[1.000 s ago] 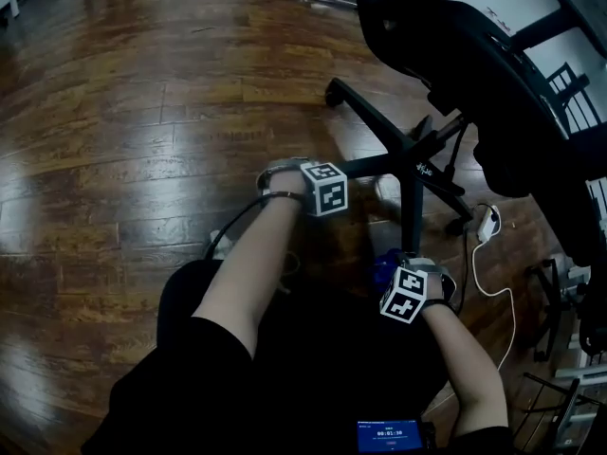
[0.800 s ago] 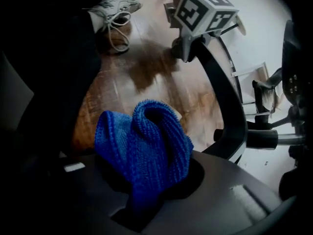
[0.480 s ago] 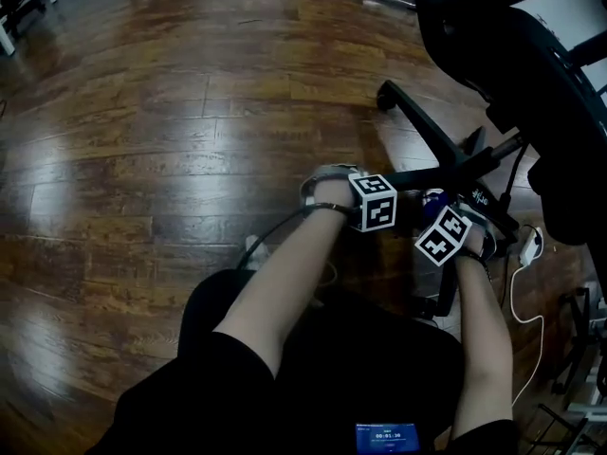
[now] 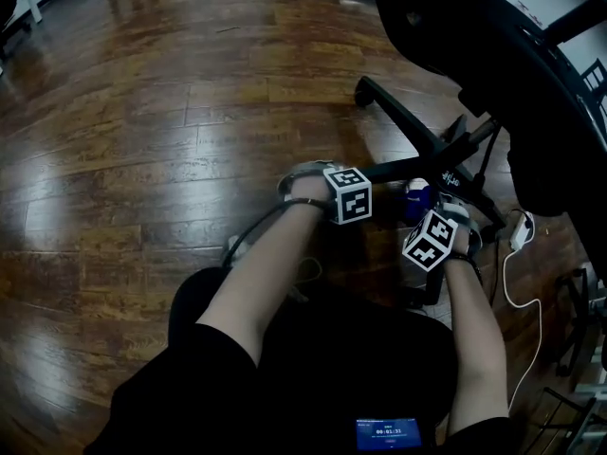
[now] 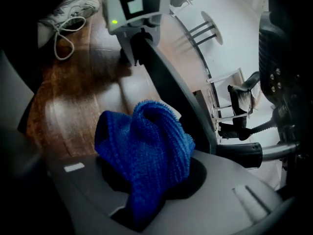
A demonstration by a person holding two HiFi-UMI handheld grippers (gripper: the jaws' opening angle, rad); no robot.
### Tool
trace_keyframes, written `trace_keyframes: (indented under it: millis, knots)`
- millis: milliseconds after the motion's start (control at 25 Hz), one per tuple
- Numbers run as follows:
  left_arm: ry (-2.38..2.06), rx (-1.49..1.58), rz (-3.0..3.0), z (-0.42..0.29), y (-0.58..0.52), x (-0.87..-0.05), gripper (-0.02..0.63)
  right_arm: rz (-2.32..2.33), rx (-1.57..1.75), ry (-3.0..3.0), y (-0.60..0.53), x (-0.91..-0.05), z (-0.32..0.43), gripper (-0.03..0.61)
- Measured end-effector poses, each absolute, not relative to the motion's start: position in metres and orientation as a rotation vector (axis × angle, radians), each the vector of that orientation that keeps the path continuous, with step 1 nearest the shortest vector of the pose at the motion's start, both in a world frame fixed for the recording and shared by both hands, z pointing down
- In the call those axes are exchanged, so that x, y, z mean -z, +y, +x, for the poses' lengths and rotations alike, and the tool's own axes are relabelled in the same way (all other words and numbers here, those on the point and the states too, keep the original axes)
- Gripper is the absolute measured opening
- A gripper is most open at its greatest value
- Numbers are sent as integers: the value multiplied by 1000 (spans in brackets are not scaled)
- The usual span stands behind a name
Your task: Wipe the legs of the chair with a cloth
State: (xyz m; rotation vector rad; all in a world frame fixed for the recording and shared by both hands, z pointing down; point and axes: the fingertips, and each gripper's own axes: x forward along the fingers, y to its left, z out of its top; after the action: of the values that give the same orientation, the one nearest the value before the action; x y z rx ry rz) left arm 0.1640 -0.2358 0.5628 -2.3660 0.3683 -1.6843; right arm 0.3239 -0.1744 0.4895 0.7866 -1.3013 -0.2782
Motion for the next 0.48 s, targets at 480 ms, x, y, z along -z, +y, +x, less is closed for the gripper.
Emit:
trace_keyframes:
  millis: [480]
  knots:
    - [385,1703,-2359,162,-237,-566,49,464,125,-1242,-23,-539,313,94]
